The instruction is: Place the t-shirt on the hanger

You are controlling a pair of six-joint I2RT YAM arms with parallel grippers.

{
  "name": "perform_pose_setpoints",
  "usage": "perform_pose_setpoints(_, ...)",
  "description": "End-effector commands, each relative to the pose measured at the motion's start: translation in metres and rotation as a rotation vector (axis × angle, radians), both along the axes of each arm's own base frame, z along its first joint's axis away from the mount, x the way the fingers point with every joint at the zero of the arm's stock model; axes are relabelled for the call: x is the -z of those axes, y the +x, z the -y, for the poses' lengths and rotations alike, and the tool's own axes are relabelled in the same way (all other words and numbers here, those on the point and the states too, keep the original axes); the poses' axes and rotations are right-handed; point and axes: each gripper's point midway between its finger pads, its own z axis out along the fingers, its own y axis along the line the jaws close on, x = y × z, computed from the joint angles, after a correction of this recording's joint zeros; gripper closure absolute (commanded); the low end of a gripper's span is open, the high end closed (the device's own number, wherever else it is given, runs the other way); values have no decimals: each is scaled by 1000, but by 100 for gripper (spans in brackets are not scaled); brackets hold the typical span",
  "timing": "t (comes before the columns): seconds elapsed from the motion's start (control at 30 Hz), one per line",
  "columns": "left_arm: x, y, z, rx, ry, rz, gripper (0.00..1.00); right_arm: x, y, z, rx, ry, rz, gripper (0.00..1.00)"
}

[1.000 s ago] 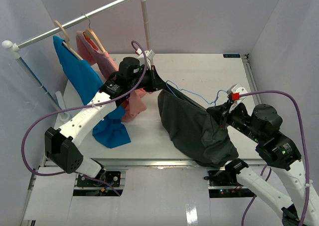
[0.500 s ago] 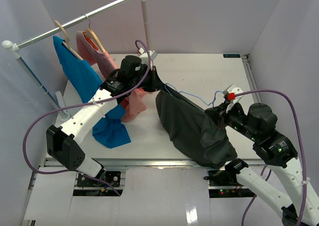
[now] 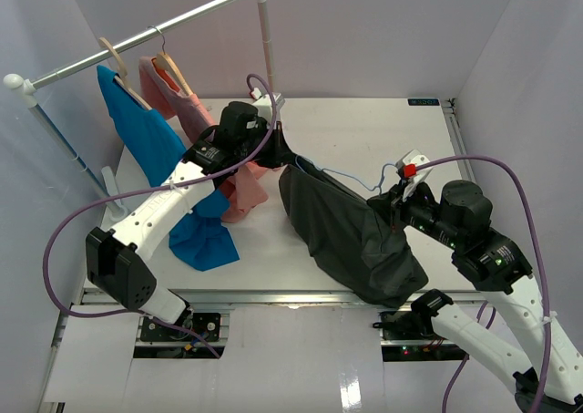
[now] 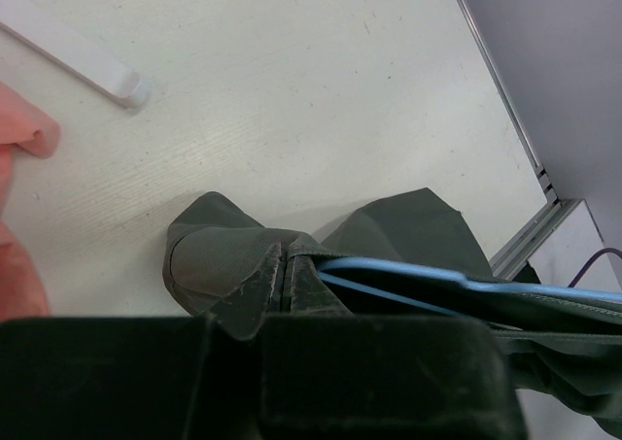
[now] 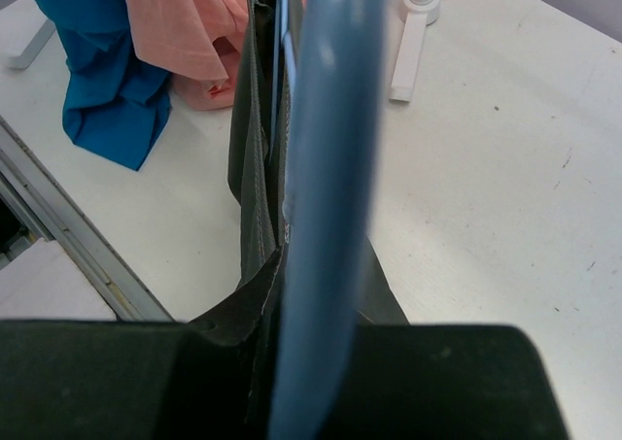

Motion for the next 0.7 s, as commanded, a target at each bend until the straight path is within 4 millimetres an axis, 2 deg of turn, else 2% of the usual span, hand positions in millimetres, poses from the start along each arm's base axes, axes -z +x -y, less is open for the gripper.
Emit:
perform_pose_setpoints(0.0,-26,65,-54,-301,50,130,100,36,-36,29,24,-115,-157,92)
perform_pose_setpoints(0.17,-33,53,-30,-180,-27,95,100,37,-34,27,18,-123,-170,92)
perform_pose_setpoints(0.23,-34,44,-21,-106,-46,91,100,31,-29,23,17,-102,-151,92)
perform_pose_setpoints(0.3,-33,33,-12,-31,-76,91,100,20,-22,14,8,-56,-110,92)
perform_pose_setpoints(0.37,-28,10,6,101,-131,65,100,9,-18,3,-32,-9,-71,92)
perform_pose_setpoints(0.47,-16,-15,27,204,-167,39,100,-1,-9,-13,-64,48,-58,92)
perform_pose_setpoints(0.6,-11,-42,55,300,-151,44,100,1,1,-24,-81,58,-48,92)
perform_pose_setpoints(0.67,-19,-50,64,318,-164,54,100,3,2,-27,-94,59,-52,92)
